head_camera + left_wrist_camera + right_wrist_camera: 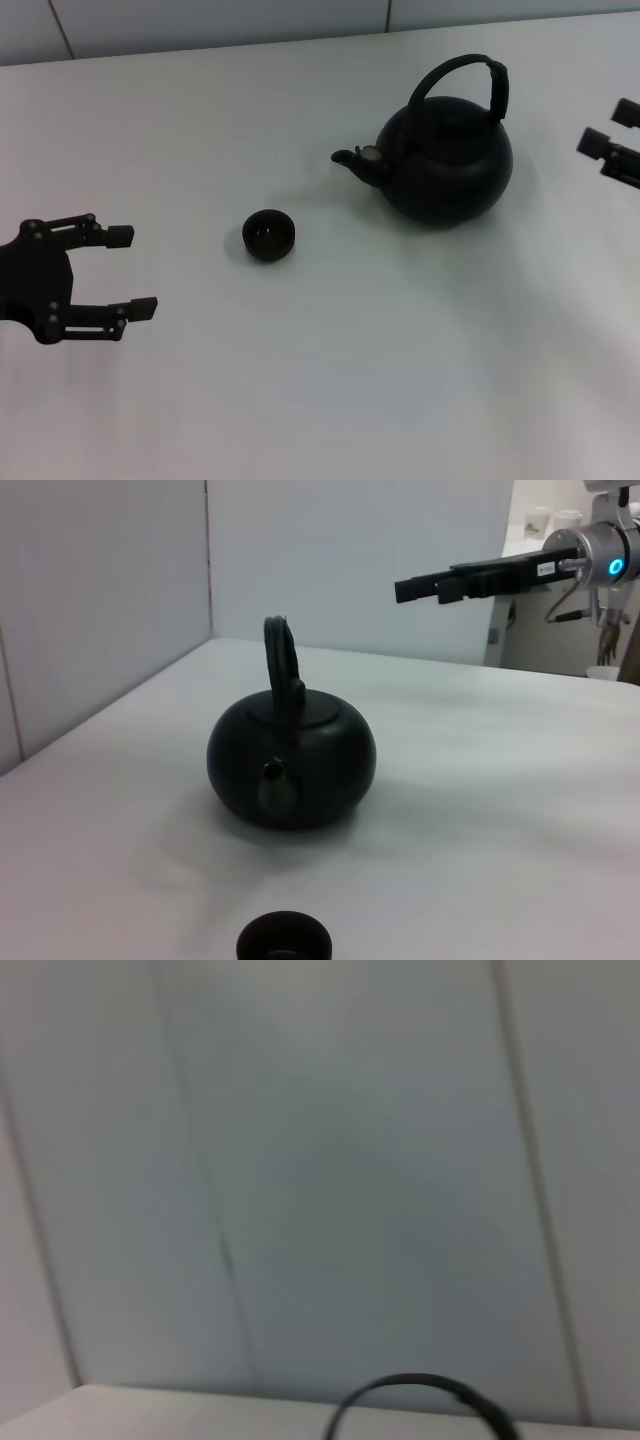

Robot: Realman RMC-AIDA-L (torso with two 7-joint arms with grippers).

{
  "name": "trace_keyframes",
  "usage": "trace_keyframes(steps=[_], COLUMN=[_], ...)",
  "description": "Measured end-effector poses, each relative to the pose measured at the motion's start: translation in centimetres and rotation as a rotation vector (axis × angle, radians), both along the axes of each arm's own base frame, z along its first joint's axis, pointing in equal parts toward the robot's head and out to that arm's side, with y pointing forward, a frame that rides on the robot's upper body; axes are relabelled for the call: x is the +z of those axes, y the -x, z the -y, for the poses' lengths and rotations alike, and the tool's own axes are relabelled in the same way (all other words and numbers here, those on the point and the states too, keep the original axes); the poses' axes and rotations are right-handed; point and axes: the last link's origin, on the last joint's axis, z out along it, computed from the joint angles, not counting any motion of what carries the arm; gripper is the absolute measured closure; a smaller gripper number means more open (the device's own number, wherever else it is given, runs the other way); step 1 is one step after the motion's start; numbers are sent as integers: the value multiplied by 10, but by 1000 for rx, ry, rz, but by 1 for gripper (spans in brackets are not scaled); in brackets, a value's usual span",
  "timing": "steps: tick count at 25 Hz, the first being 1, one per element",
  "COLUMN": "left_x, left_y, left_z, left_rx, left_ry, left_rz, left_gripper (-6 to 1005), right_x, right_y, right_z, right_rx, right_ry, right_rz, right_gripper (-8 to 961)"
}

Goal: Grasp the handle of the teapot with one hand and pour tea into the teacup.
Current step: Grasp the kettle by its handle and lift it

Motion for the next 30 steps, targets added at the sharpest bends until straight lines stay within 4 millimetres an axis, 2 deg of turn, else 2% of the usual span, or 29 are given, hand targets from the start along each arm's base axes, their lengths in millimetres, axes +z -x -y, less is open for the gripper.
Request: trace_keyframes(steps=[5,9,21,30], left_x=[-3,-4,-9,-11], left_y=[-1,-1,-1,-2], left_z=[0,0,1,2], left_rx=[0,0,7,7], left_ry=[6,6,11,17], left_rz=[-1,0,-2,0], left_gripper=[139,139,139,139], right_x=[-5,-19,-52,-57], right_y=[-15,-23,-13,-9], right_z=[0,-11,-38,-55], right_rx=[-83,-143,-140,-169], right_ry=[-44,-59,-58,-130], right_rz=[-9,-1,5,-18], right_gripper=[153,153,153,153])
